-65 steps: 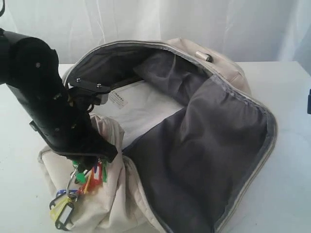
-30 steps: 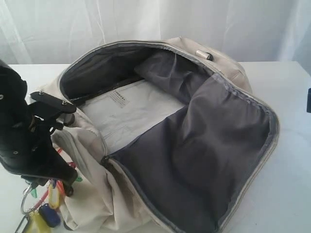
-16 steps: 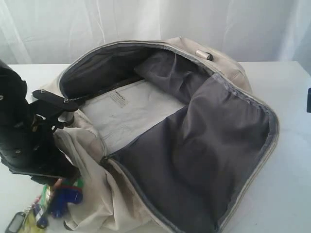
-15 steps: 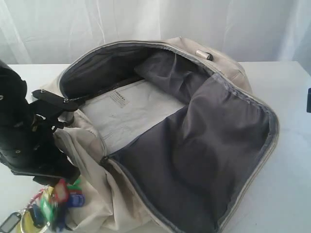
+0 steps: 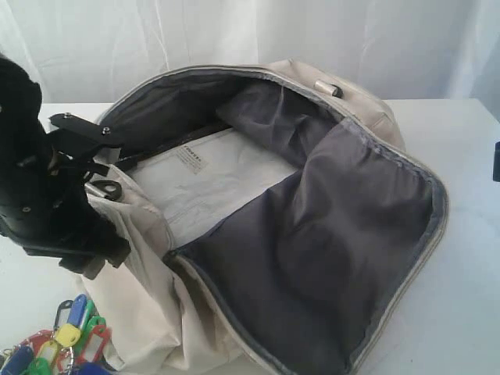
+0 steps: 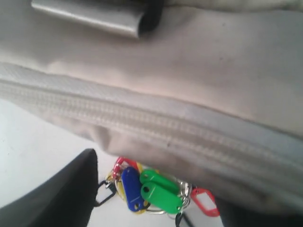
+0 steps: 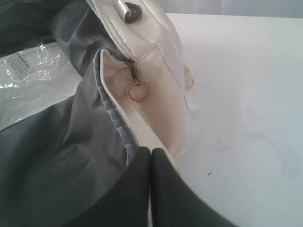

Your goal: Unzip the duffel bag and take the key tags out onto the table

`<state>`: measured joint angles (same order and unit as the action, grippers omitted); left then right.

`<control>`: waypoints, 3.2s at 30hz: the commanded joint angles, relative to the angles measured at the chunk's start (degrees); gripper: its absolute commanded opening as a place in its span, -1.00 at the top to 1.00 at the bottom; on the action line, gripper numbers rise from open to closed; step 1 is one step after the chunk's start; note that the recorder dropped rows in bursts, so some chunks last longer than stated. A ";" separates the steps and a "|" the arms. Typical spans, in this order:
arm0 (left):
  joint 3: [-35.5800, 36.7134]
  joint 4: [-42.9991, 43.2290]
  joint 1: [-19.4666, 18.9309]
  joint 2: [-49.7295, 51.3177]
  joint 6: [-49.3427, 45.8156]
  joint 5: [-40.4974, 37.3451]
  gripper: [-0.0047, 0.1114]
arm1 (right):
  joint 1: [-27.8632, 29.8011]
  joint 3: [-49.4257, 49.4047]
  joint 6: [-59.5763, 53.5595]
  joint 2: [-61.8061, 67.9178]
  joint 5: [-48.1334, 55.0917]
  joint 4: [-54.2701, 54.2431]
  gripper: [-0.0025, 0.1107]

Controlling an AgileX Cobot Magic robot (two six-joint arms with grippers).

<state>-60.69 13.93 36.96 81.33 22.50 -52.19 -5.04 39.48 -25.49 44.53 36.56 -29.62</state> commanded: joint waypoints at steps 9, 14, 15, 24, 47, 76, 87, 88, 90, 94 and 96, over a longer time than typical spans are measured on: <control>-2.47 -4.03 0.30 -8.21 -6.92 -17.74 -0.02 | -0.03 -0.16 0.01 -0.38 -0.26 -0.51 0.96; -2.47 -4.93 0.30 -16.46 -6.18 -17.77 0.53 | -0.03 -0.16 0.01 -0.38 -0.26 -0.51 0.96; -2.47 -5.26 0.30 -18.51 -6.18 -17.64 0.65 | -0.03 -0.16 0.01 -0.38 -0.26 -0.51 0.96; -2.08 -6.65 0.30 -36.93 -5.50 -12.60 0.92 | -0.03 -0.26 0.10 -0.38 -0.26 -1.84 0.96; 20.87 -3.01 0.30 -56.69 -3.21 8.74 0.92 | -2.60 -2.86 -13.93 -0.38 -3.61 -13.49 0.96; 27.74 -3.53 -11.82 -57.45 -3.21 14.32 0.92 | -2.60 -2.86 -13.93 -0.38 -3.50 -12.96 0.96; 50.92 -1.12 -24.68 -70.94 -3.21 30.47 0.92 | -2.60 -2.86 -13.93 -0.38 -3.74 -12.96 0.96; 51.95 -0.96 -25.12 -71.52 -3.21 32.60 0.92 | -2.60 -2.86 -13.93 -0.38 -3.74 -12.96 0.96; 55.04 -0.96 -26.25 -72.98 -3.21 36.89 0.92 | -2.60 -2.86 -13.93 -0.38 -3.74 -12.96 0.96; 60.69 -0.96 -27.89 -76.43 -3.21 43.86 0.92 | -2.60 -2.86 -13.93 -0.38 -3.74 -12.96 0.96; 60.69 -1.24 -28.63 -78.83 -3.21 37.19 0.92 | -2.60 -2.86 -13.93 -0.38 -3.74 -12.96 0.96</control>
<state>-0.80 12.82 9.33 5.25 18.97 -12.32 -7.52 36.92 -38.94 44.53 33.34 -42.89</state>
